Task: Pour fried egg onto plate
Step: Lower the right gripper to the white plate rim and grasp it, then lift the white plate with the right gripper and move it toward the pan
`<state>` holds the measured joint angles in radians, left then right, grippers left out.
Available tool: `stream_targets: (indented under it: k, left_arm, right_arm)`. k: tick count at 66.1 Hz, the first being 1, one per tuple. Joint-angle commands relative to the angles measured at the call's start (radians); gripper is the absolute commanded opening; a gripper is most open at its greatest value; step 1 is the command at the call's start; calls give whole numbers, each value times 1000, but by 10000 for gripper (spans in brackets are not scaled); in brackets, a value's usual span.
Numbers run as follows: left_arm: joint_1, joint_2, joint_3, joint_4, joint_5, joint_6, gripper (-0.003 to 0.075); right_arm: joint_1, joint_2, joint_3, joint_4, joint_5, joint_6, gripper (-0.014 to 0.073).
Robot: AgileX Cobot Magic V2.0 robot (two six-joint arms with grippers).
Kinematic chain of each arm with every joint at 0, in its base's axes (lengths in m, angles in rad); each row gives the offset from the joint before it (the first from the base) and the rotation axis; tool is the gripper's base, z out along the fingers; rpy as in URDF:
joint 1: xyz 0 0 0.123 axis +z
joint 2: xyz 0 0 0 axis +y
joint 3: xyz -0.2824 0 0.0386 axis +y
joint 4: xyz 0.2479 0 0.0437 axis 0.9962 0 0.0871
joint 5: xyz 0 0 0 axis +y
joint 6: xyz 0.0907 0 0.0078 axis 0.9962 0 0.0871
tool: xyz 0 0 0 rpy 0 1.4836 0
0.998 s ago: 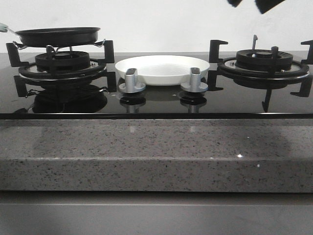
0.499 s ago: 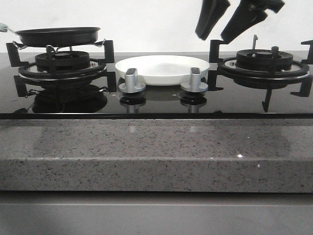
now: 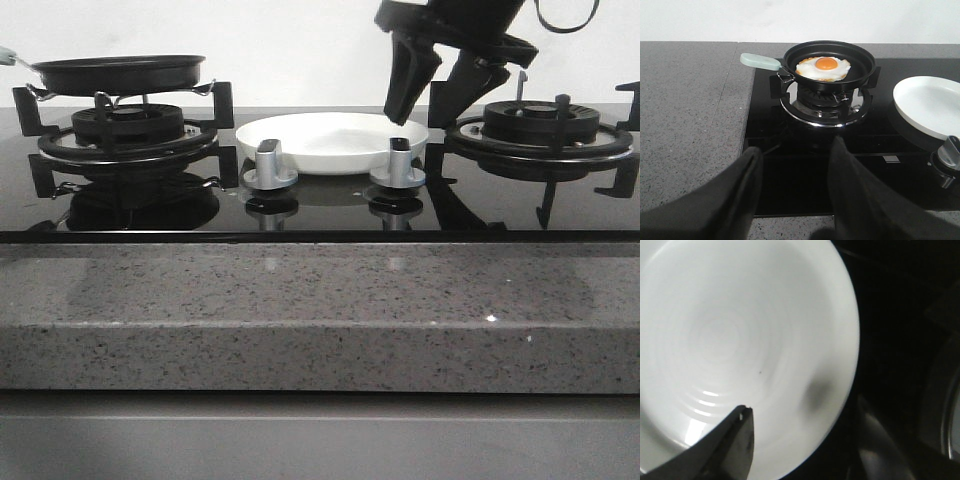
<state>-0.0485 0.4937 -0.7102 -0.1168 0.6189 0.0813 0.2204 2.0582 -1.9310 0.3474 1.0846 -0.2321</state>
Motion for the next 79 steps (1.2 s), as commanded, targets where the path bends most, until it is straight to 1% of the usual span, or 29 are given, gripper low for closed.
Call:
stream_targets:
  k: [1, 17, 31, 34, 44, 57, 73, 79]
  left_arm:
    - [5, 12, -26, -10, -81, -9, 312]
    - [5, 12, -26, -10, -81, -9, 312]
    - [5, 12, -26, -10, -81, -9, 312]
    - [5, 12, -26, -10, -81, -9, 312]
    - [5, 12, -26, -10, -81, -9, 312]
    - [5, 12, -26, -10, -81, -9, 312]
    - [5, 12, -26, -10, -81, -9, 312]
    - [5, 12, -26, -10, -81, -9, 312]
  right_arm:
    - [-4, -45, -44, 10, -18, -9, 465]
    - [-6, -30, -44, -19, -12, -9, 465]
    - [-6, -19, -44, -12, 4, -9, 459]
    - [-6, -19, -44, -11, 4, -9, 433]
    - [-6, -19, -44, -10, 9, -9, 299]
    - [-6, -19, -44, -8, 10, -9, 179]
    - [-6, -19, -44, -8, -14, -9, -15]
    - [-6, -19, -44, -8, -35, -8, -60]
